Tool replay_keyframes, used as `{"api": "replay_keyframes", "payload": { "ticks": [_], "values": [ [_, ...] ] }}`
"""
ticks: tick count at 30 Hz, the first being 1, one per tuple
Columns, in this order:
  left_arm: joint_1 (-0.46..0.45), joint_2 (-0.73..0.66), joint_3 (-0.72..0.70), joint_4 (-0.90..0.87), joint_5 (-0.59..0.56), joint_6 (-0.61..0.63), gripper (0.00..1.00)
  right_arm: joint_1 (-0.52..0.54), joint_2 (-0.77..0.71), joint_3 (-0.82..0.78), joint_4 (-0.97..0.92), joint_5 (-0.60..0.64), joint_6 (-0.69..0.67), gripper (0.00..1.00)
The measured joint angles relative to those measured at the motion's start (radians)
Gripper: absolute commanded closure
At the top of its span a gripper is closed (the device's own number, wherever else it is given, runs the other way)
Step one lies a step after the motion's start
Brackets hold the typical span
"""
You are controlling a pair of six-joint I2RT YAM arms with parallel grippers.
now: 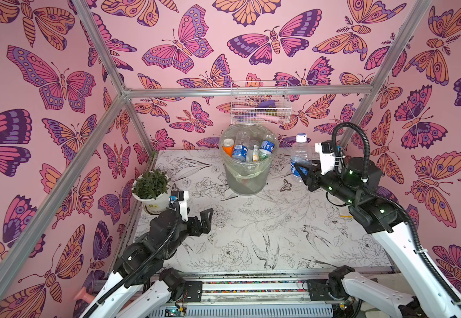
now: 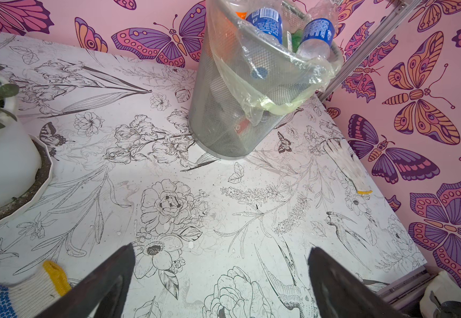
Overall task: Throw the plastic bottles in the bin
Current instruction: Throw the plastic bottle into the trash bin.
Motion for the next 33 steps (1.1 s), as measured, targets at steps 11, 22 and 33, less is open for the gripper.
{"api": "replay_keyframes", "payload": {
  "ticks": [11,22,33],
  "values": [
    [0.000,0.007,0.000,0.001,0.000,0.000,0.00,0.051,0.113,0.214,0.018,0.005,0.068,1.00],
    [0.000,-0.006,0.000,0.001,0.000,0.000,0.00,0.057,0.418,0.569,-0.078,0.025,0.165,1.00],
    [0.000,-0.018,0.000,0.000,0.000,0.000,0.00,0.058,0.944,1.067,-0.327,0.026,0.210,0.04]
  ]
}}
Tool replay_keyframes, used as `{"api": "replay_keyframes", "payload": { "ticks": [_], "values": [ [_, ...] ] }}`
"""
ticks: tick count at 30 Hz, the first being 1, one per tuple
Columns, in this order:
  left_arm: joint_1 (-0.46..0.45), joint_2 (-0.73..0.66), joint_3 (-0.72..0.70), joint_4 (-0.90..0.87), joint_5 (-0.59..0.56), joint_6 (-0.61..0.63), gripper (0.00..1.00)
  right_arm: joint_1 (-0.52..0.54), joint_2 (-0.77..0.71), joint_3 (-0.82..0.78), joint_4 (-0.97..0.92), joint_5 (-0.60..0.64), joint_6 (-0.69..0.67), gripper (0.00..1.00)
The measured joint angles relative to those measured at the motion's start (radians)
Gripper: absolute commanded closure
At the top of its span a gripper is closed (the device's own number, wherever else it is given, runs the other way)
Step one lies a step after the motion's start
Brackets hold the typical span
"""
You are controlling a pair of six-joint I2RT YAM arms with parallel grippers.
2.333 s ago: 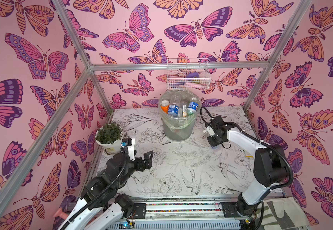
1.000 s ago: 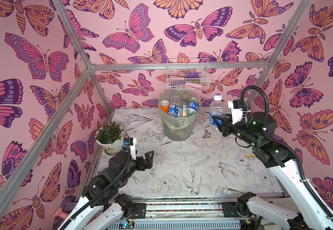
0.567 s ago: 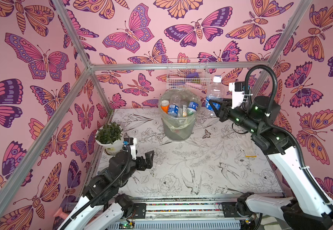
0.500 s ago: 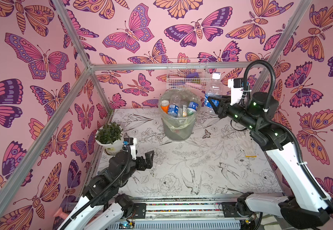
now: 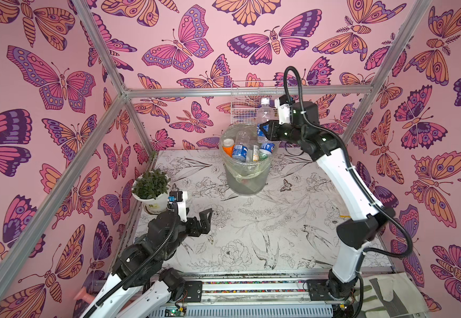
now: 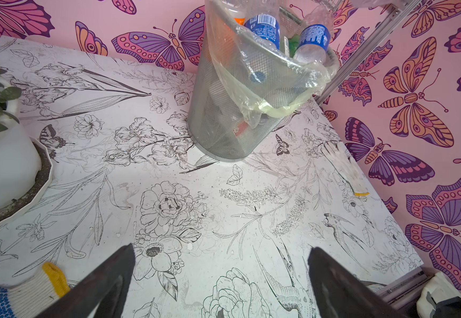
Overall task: Throw the plastic bottles in the bin
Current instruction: Throw the plastic bottle into the trash bin.
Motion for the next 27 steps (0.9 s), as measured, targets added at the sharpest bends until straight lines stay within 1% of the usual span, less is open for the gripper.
{"api": "replay_keyframes", "payload": {
  "ticks": [1,2,5,10,18,27],
  "values": [
    [0.000,0.000,0.000,0.000,0.000,0.000,0.00,0.000,0.047,0.052,-0.041,0.002,0.004,0.01],
    [0.000,-0.001,0.000,-0.001,0.000,0.000,0.00,0.000,0.077,0.085,-0.070,0.002,0.006,0.01],
    [0.000,-0.008,0.000,-0.005,-0.002,0.000,0.00,0.005,0.101,0.093,-0.133,0.013,0.006,0.01],
    [0.000,-0.010,0.002,-0.010,-0.008,0.000,0.00,0.023,-0.010,-0.044,-0.124,0.037,0.002,0.01],
    [0.000,-0.001,0.005,-0.020,-0.008,0.000,0.00,0.025,-0.138,-0.087,-0.079,0.063,-0.013,0.01],
    [0.000,-0.001,0.006,-0.022,-0.008,0.000,0.00,0.025,-0.161,-0.155,-0.061,0.072,-0.019,0.01]
  ]
}}
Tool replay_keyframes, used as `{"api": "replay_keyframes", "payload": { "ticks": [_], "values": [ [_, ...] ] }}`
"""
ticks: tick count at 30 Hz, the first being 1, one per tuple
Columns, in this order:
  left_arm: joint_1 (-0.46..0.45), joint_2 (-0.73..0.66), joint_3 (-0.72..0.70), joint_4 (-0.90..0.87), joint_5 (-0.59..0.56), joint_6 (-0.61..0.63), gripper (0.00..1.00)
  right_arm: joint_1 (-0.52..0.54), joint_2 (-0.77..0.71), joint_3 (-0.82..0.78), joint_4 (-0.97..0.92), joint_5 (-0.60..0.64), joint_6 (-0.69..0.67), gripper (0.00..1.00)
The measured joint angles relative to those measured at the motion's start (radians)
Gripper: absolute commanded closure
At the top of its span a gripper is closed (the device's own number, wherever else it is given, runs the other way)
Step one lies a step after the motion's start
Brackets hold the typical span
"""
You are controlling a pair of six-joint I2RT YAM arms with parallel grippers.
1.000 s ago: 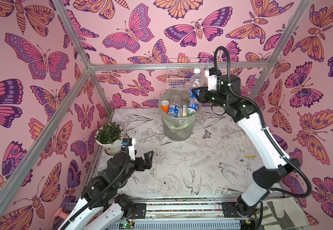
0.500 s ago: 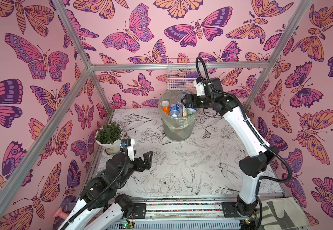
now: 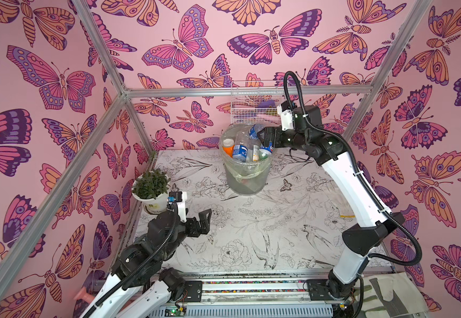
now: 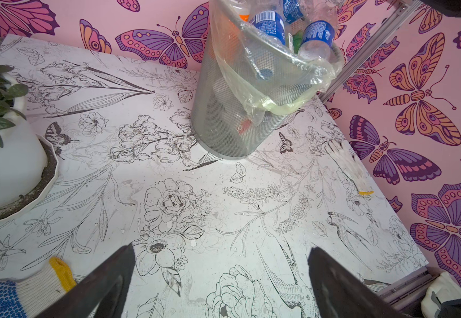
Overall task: Throw the plastic bottles in the bin
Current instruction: Throw the plastic bottle into the trash bin.
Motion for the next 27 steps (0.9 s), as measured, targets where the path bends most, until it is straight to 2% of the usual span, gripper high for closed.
{"api": "replay_keyframes", "payload": {
  "ticks": [10,27],
  "values": [
    [0.000,-0.005,0.001,0.000,-0.005,0.000,0.00,0.000,-0.078,-0.084,0.014,0.006,-0.002,0.01],
    [0.000,0.039,0.042,0.001,-0.030,0.025,0.00,0.000,-0.433,-0.387,0.073,0.144,-0.082,0.01]
  ]
}}
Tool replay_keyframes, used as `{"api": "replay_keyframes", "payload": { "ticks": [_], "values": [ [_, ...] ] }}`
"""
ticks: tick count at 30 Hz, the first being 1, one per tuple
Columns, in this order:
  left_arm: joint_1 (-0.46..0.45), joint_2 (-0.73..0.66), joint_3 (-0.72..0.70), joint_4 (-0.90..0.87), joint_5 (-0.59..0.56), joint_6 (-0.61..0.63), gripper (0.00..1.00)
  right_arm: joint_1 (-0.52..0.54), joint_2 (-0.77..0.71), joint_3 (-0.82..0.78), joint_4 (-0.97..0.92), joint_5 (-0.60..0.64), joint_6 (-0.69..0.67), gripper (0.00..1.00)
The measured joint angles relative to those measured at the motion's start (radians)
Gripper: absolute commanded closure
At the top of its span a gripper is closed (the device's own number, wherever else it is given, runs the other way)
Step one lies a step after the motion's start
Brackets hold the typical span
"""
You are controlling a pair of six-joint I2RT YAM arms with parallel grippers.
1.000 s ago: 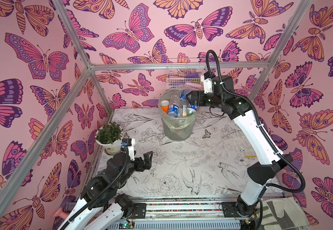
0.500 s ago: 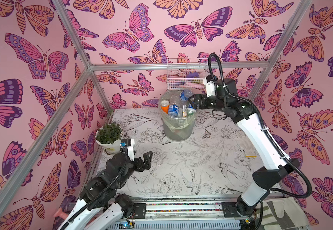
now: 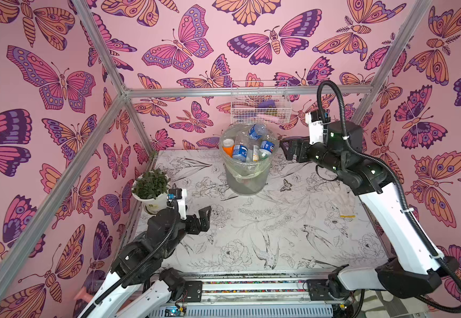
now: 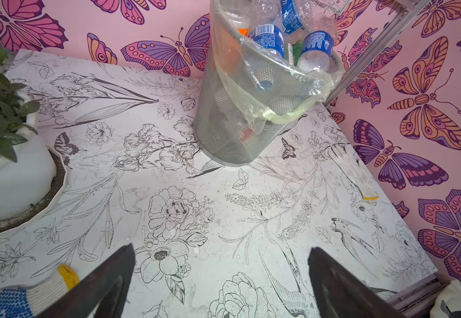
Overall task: Throw the plastic bottles in the bin
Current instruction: Throw the plastic bottle into the trash bin, then reset both arms
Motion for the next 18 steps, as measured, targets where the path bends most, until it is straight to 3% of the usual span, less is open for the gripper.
{"api": "replay_keyframes", "payload": {
  "ticks": [18],
  "values": [
    [0.000,0.075,0.011,0.002,-0.151,0.056,0.01,0.000,-0.295,-0.502,0.137,0.371,-0.114,0.01]
  ]
}}
